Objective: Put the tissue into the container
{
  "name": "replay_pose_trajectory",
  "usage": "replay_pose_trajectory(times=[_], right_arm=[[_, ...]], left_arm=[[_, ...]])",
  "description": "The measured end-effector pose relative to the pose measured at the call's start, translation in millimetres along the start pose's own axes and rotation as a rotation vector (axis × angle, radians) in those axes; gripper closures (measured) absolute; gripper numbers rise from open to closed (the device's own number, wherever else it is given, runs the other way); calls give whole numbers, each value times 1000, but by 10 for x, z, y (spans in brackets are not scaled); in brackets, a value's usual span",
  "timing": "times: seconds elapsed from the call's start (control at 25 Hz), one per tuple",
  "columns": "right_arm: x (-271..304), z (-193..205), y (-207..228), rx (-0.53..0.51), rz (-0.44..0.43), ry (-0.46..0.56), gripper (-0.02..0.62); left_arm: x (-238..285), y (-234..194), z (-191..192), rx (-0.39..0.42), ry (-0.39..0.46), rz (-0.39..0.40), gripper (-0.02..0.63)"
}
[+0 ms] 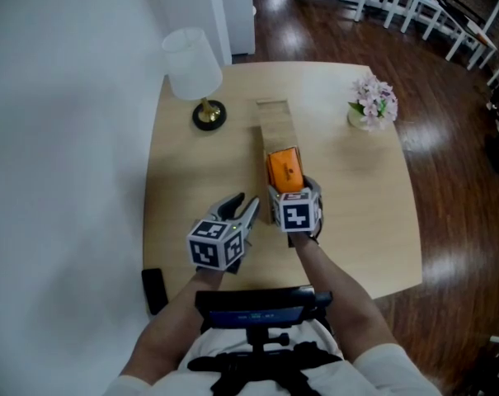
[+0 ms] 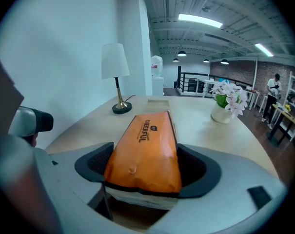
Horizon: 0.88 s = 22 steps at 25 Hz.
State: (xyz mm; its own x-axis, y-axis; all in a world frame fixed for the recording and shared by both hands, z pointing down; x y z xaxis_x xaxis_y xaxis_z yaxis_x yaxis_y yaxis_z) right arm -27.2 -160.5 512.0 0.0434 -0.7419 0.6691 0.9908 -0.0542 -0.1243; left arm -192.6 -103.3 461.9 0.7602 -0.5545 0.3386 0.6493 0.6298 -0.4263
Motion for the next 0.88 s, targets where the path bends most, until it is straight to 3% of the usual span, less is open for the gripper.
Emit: replay_pose_trajectory(times=[0.2, 0.4, 0.88], right_arm=[[112, 91, -29, 102, -10, -70, 181], [173, 164, -49, 66, 16, -83, 181], [201, 191, -36, 50, -17, -149, 176]], left_arm=[[-12, -5, 15, 1, -5, 5, 451], [-54, -24, 13, 0, -8, 2, 451], [-34, 23, 17, 8, -13, 17, 451]])
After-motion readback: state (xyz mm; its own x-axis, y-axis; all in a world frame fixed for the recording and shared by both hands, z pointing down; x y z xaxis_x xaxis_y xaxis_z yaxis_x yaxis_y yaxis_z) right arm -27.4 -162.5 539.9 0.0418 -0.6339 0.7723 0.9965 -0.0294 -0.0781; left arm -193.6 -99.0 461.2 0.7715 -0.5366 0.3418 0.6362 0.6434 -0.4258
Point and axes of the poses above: the fingertips, and each gripper's own axes: x forward along the fingers, y to its right, z out of its underside, the point moved 9 cm from there along -x, backward along the fingers, and after that the axes turned 14 degrees about z, right-handed, at the moved point
